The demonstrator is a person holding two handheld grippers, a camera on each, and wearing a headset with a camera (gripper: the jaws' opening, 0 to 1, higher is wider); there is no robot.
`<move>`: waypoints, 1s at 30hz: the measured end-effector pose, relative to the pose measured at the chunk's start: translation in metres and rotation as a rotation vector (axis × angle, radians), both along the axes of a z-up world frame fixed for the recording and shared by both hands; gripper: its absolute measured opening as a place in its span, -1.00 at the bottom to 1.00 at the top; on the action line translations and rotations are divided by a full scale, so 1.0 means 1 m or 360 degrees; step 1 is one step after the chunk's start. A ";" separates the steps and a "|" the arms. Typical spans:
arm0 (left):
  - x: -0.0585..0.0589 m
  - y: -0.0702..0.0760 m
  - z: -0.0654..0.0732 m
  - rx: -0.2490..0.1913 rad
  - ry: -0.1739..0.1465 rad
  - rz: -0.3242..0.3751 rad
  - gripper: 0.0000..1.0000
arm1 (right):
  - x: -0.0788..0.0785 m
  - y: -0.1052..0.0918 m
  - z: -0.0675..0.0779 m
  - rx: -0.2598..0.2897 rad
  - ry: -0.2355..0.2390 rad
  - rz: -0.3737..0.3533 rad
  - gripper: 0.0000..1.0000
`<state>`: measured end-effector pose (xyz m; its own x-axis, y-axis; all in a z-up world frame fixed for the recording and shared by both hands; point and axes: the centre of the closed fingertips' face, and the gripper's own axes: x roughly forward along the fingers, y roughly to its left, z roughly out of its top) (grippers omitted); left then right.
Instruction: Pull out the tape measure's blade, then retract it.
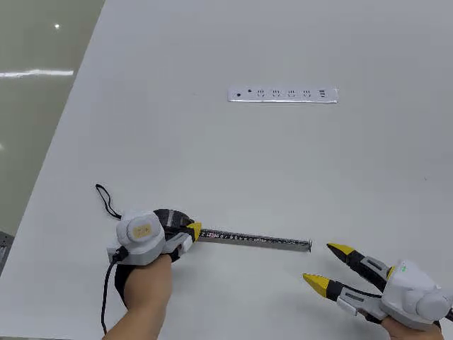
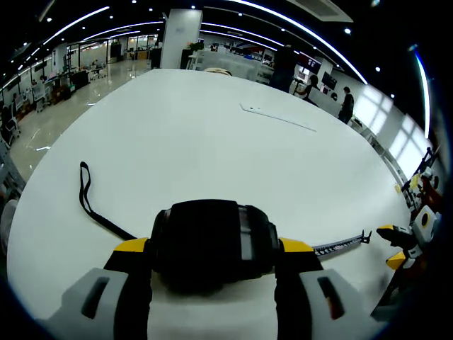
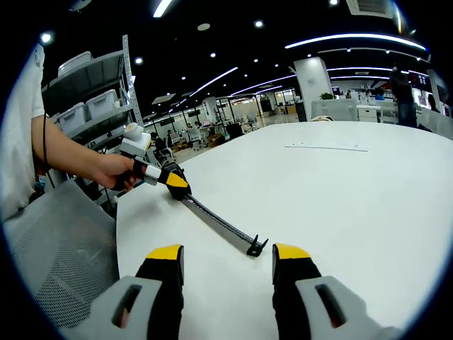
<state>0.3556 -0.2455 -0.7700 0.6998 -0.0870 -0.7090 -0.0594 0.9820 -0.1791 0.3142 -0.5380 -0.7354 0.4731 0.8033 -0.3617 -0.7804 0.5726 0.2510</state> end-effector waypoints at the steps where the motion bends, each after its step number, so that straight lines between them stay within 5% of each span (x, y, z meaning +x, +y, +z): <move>1: 0.000 0.000 0.000 0.0000 0.0000 0.0001 0.36 | 0.000 0.001 -0.002 -0.0009 0.0003 0.0022 0.01; 30: 0.000 -0.001 -0.001 -0.0007 0.0012 -0.0001 0.37 | 0.024 0.009 -0.023 0.0087 0.0160 0.0145 -0.07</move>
<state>0.3555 -0.2466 -0.7712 0.6943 -0.0906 -0.7140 -0.0601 0.9813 -0.1830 0.3385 -0.5287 -0.7579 0.3612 0.8610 -0.3581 -0.7979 0.4841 0.3592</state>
